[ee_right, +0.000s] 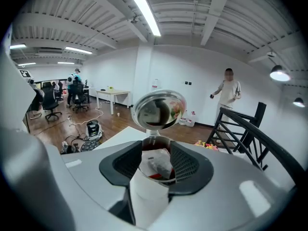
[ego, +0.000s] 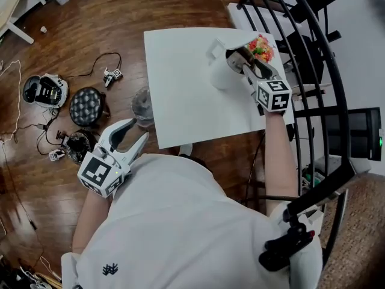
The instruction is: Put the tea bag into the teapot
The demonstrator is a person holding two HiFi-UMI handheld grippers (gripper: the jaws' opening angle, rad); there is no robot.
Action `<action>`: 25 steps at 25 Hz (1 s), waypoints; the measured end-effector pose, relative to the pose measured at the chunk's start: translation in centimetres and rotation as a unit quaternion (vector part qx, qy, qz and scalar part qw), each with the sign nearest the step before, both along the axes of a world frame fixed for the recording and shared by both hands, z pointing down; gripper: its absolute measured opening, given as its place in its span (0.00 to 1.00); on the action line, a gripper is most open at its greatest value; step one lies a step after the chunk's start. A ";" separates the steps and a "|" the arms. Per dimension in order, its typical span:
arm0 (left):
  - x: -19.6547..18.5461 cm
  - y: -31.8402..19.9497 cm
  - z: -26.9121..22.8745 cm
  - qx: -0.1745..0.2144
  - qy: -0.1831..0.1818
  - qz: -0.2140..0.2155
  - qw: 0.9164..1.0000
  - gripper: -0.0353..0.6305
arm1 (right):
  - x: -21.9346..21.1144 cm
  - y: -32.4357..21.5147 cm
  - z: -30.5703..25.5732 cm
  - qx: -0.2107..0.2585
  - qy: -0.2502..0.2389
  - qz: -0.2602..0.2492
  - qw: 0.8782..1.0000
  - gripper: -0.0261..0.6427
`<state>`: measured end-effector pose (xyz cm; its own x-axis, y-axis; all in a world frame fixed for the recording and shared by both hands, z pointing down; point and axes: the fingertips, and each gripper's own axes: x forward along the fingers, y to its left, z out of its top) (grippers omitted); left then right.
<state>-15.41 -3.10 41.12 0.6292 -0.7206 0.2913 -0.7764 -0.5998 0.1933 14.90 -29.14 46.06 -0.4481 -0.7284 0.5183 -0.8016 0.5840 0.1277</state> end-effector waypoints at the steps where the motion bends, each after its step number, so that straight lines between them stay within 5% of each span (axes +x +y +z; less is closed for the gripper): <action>1: 0.1 0.1 0.0 0.001 0.002 0.011 1.000 0.27 | 0.1 0.9 -0.6 0.004 -0.003 0.006 1.000 0.30; 10: 0.3 0.6 -0.5 0.007 0.019 0.103 0.994 0.27 | -0.7 11.7 -5.7 0.037 -0.039 0.059 0.997 0.30; 25: 3.2 4.7 -0.6 0.009 0.032 0.224 0.974 0.27 | -0.8 32.9 -8.7 0.058 -0.067 0.176 0.980 0.30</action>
<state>-12.20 1.57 40.53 0.8984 -0.3738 0.2304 -0.4222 -0.8797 0.2189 14.08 3.73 37.39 -0.2164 -0.9008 0.3765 -0.9651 0.2556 0.0568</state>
